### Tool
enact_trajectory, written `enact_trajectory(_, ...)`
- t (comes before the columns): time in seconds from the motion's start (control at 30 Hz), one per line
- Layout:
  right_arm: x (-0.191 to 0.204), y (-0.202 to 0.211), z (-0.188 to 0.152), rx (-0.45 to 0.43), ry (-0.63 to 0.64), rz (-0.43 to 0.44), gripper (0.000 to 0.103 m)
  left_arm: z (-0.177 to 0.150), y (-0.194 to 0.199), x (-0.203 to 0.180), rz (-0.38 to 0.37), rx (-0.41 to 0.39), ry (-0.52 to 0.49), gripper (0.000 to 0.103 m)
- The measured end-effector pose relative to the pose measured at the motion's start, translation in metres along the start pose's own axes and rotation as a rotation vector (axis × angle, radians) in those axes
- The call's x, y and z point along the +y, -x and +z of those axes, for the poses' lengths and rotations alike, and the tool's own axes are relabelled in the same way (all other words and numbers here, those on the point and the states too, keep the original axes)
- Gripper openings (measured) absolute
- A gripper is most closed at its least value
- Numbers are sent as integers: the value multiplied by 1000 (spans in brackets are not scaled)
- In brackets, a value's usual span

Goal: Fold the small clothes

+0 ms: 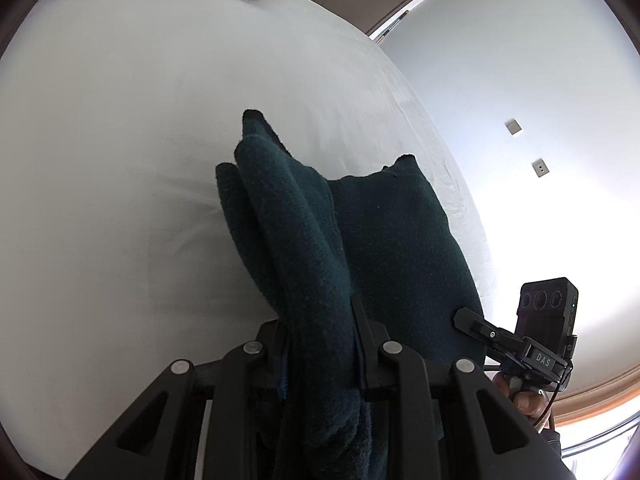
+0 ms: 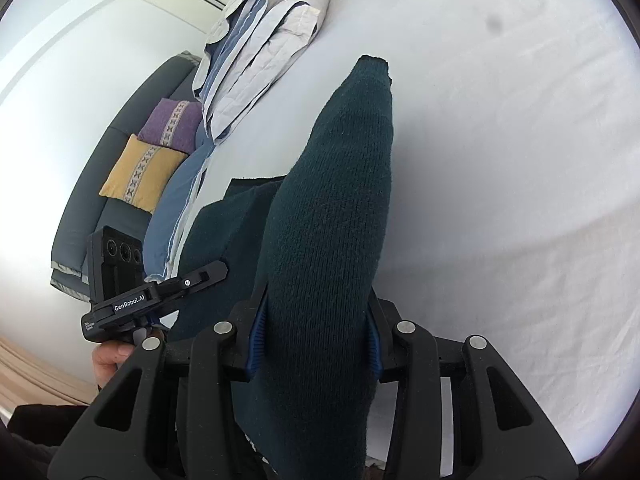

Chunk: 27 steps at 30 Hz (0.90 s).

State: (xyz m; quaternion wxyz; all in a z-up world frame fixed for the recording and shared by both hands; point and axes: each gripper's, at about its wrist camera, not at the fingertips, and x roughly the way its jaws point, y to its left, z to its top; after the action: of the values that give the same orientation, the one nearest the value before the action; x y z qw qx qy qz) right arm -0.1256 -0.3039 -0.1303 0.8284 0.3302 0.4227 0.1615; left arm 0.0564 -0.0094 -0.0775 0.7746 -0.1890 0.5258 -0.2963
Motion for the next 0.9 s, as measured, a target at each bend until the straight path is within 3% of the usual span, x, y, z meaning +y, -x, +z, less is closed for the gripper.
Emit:
enact_trajectory(0.13, -35, -9, -9, 41, -45, -6, 37, -5, -28, 24, 33, 45, 53, 28)
enact_trajectory(0.23, -64, -19, -17, 35, -125, 56, 40, -13, -33, 47, -33, 42, 131, 31)
enact_trajectory(0.6, -63, -24, -24, -21, -99, 65, 43, -13, -36, 44, -23, 14, 129, 39)
enact_trajectory(0.77, -63, -13, -19, -38, -126, 46, 47, -14, -22, 43, 22, -23, 108, 44)
enact_trajectory(0.9, -69, 6, -22, -69, -139, 27, 47, -17, 8, 32, 120, -108, 40, 44)
